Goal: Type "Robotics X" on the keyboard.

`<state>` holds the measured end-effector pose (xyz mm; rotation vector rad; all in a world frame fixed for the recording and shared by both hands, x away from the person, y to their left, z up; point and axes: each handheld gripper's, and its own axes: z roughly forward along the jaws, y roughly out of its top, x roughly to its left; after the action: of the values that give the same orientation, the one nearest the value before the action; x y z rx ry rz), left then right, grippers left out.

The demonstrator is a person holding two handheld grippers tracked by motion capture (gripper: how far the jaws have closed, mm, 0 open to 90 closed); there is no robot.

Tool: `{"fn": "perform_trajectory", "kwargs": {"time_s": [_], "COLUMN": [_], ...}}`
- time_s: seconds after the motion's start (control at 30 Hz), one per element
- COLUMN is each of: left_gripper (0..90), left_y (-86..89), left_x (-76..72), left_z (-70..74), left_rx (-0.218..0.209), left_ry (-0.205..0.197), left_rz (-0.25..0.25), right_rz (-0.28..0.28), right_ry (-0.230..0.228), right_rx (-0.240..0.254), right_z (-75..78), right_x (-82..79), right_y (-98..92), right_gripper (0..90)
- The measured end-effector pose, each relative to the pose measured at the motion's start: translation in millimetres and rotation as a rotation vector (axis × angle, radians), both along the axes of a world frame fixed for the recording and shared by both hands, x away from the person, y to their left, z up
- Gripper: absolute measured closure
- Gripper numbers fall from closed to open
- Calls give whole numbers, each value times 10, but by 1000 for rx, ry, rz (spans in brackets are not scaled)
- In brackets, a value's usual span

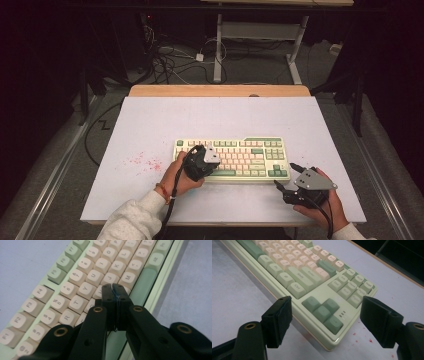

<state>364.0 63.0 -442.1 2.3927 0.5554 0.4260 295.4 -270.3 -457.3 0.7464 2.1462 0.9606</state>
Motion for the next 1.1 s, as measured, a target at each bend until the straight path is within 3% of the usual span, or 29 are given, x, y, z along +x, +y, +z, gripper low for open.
{"fn": "perform_trajectory", "kwargs": {"time_s": [0.3, 0.43, 0.67, 0.83, 0.93, 1.1], "left_gripper": [810, 759, 596, 412, 292, 215], "left_y": [268, 420, 630, 751, 840, 1000], "left_x": [-45, -104, -176, -258, -300, -365], "left_z": [126, 134, 122, 77, 45, -3], "left_rx": [-46, -63, -85, -75, -79, -111], "left_ry": [-49, -94, -151, -199, -205, -214], "left_rz": [23, 37, 71, 126, 150, 180], "right_rz": [0, 1, -4, -6, -4, -8], "right_ry": [0, 0, 5, 7, 9, 19], "right_rx": [4, 8, 10, 16, 13, 17], "right_z": [1, 6, 1, 1, -2, -13], "right_x": [5, 4, 12, 20, 24, 44], "right_y": [-10, -17, -20, -20, -18, -19], "right_gripper": [259, 260, 260, 260, 261, 262]}}
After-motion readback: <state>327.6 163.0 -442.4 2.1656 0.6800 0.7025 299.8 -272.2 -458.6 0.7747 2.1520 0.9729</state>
